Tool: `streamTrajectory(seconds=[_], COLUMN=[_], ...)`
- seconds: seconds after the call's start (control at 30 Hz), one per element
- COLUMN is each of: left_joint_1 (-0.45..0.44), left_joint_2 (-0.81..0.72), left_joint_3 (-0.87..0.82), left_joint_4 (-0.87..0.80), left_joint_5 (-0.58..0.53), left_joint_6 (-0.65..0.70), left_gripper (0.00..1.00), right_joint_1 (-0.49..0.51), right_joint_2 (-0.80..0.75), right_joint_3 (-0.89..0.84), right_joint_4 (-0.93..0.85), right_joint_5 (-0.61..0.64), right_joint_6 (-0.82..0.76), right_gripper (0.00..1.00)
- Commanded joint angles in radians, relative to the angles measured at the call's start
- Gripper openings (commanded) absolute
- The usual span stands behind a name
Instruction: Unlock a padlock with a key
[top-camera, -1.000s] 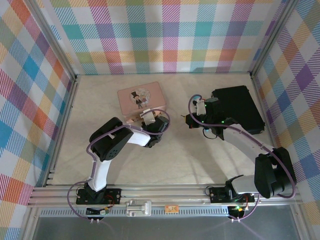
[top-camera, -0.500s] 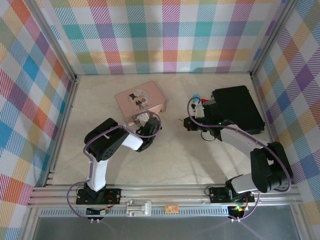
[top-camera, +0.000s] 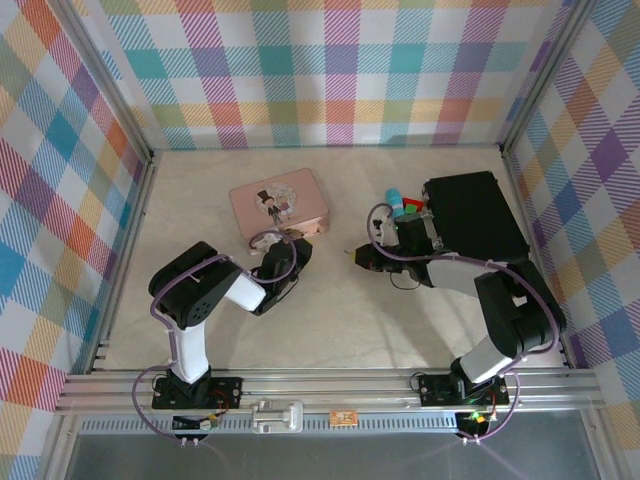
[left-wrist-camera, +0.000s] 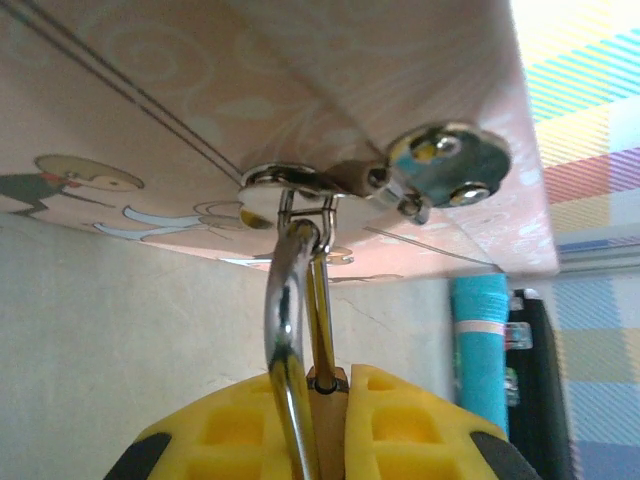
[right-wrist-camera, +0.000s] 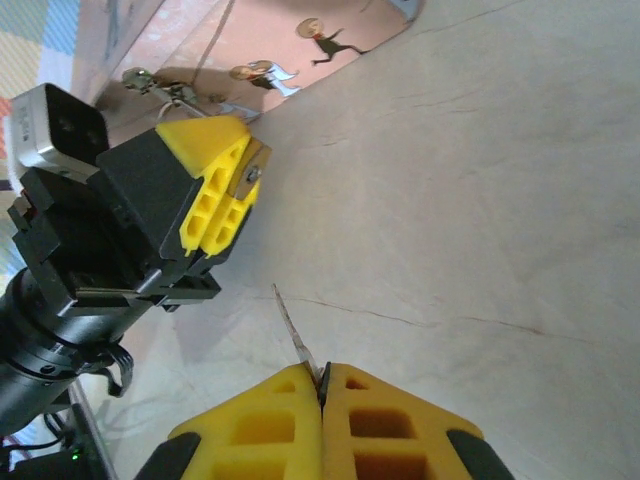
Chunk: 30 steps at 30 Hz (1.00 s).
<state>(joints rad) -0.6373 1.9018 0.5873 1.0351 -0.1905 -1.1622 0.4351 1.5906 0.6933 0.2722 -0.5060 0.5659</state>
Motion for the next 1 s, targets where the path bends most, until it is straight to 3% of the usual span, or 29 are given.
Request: streamTrajectory(seconds=[0.0, 0.23, 0.97], left_joint_1=[0.009, 0.018, 0.031], left_joint_2=[-0.031, -0.011, -0.041], left_joint_3=[-0.034, -0.084, -0.081], left_joint_4=[0.152, 0.299, 0.306], left_joint_5=[0.062, 0.109, 0.155], left_joint_6=[-0.101, -0.173, -0.161], left_gripper=[0.0, 0.0, 0.0], right_joint_1=[0.027, 0.071, 0.114], right_joint_2=[0.055, 0.134, 0.217], right_joint_3=[0.0, 0.059, 0.135], right_joint_4=[0.155, 0.224, 0.183], right_joint_5=[-0.071, -0.09, -0.063], right_joint_6=[0.099, 0.148, 0.153], right_gripper=[0.0, 0.0, 0.0])
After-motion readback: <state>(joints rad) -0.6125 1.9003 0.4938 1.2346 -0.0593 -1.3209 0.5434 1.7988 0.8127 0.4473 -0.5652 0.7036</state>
